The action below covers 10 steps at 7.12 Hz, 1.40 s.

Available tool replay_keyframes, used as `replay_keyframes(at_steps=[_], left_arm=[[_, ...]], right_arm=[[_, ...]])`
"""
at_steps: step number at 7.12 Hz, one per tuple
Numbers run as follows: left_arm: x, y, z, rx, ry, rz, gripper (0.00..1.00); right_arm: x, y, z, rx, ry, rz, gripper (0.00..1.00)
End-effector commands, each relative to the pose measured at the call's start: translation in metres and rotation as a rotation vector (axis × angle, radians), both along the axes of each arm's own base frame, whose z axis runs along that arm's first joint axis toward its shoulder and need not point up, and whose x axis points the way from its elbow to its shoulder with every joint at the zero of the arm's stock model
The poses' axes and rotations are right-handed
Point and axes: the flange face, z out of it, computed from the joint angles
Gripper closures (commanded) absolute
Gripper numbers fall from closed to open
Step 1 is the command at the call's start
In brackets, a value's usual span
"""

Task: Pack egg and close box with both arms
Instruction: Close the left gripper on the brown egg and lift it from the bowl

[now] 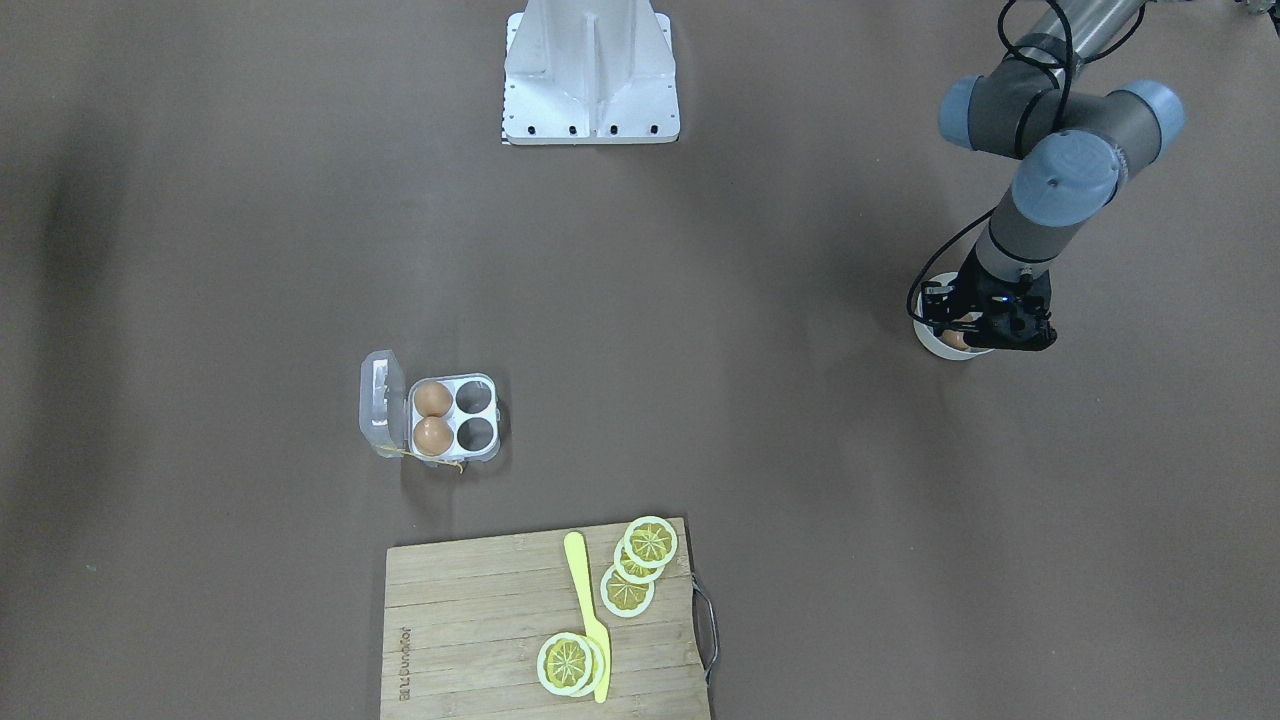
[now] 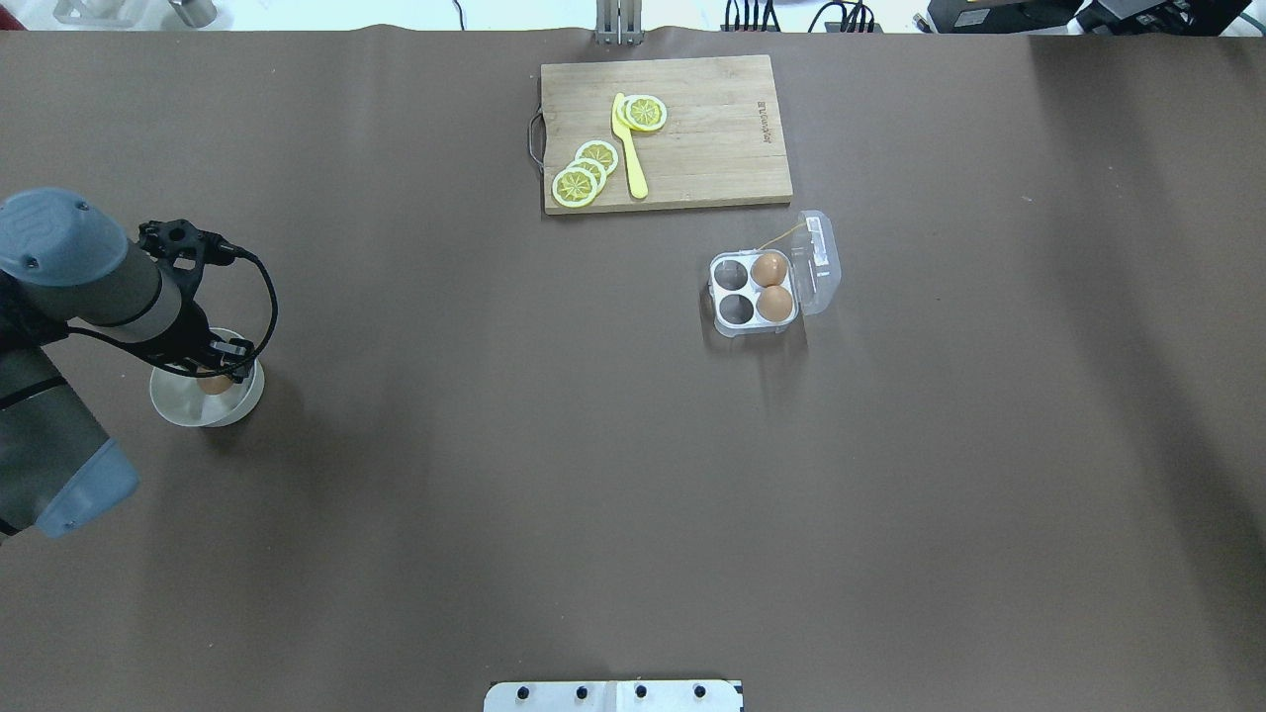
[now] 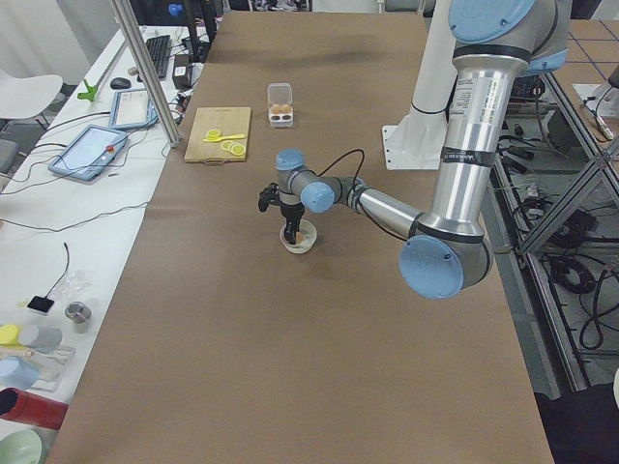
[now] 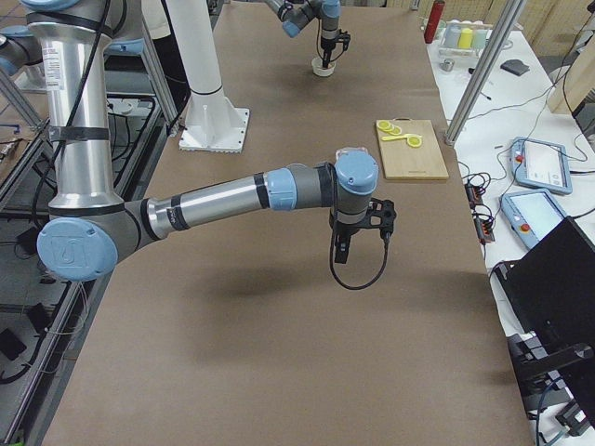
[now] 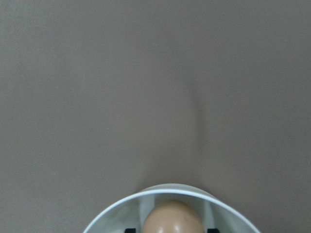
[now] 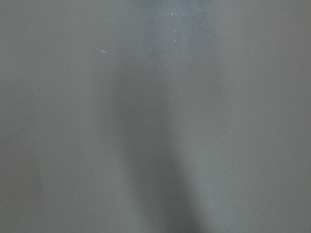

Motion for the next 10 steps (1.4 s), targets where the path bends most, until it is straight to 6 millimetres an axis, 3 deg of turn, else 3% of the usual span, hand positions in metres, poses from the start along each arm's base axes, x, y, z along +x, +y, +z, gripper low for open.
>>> replay_keyframes(at_steps=[1, 4, 7, 10], left_arm=[[-0.003, 0.001, 0.001, 0.028, 0.012, 0.016, 0.55], [-0.007, 0.003, 0.001, 0.043, 0.035, 0.015, 0.67], [-0.031, 0.026, 0.022, 0.057, 0.049, 0.016, 0.74], [-0.045, 0.039, 0.006, 0.075, 0.075, 0.017, 0.8]], right_arm=[[0.0, 0.0, 0.0, 0.0, 0.0, -0.001, 0.0], [0.0, 0.0, 0.0, 0.0, -0.002, -0.001, 0.0], [0.0, 0.0, 0.0, 0.0, -0.002, -0.001, 0.0], [0.0, 0.001, -0.004, 0.006, -0.001, 0.0, 0.0]])
